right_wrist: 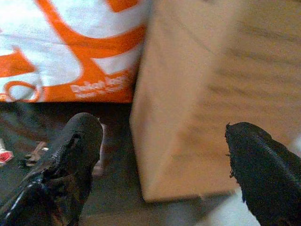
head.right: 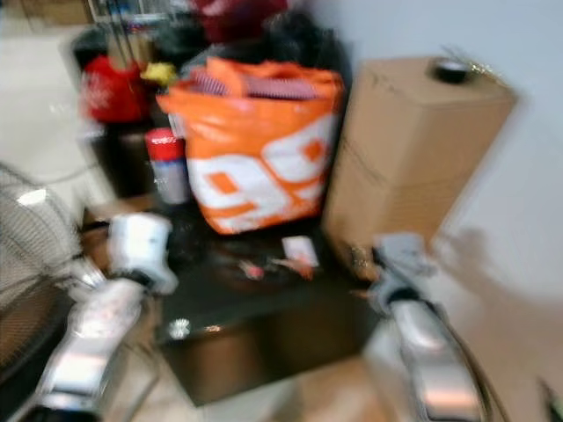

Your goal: Hang keys on a hook

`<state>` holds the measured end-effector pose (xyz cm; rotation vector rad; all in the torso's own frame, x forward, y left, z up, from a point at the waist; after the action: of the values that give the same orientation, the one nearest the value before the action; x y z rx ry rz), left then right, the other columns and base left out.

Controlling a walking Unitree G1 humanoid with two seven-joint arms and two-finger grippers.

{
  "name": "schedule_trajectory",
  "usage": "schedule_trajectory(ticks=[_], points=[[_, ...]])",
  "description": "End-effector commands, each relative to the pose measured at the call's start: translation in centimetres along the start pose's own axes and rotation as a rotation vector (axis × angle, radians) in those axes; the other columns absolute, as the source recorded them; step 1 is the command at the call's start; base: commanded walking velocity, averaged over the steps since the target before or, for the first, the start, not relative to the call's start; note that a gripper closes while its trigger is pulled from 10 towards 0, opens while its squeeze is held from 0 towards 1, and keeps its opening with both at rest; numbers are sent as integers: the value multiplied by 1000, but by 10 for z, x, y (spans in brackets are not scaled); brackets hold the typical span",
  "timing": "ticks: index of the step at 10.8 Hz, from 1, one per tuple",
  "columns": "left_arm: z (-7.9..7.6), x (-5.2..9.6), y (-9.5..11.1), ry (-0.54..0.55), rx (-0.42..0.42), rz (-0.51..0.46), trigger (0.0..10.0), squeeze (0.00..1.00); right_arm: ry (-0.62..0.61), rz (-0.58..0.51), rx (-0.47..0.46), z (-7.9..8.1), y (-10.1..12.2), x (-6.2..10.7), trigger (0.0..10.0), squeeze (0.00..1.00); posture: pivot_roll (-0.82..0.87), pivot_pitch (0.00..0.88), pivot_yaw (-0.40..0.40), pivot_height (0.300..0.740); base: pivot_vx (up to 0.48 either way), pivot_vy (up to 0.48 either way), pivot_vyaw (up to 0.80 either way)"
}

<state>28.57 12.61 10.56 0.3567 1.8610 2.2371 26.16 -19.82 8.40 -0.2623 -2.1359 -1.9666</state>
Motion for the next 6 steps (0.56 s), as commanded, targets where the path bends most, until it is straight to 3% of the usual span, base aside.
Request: schedule_trajectory(ticks=[1,2,6], points=[[12,2,-1,31,-31,11,10000,0,67,-24,17,14,7,-4,10000,1000,-101,0,-36,740,322,0,800],[11,2,-1,33,-36,13,10000,0,92,-12,44,14,5,-6,10000,1000,-98,0,-41,740,0,0,525],[10,5,-5,37,-69,25,10000,0,148,2,93,15,7,-14,10000,1000,-88,0,-55,740,0,0,0]])
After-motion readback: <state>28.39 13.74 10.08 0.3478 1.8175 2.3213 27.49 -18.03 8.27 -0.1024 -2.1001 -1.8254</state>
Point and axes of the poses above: a point about 5 cm out from each wrist's last joint towards the gripper, its own x axis pointing back from the gripper into the wrist, its own y axis along the axis of the wrist's last joint, z = x × y, the point moved 2 cm from there along -x, pointing out of the wrist towards the gripper, and after that the axes turned 5 degrees about -x, right-handed, at the moved point
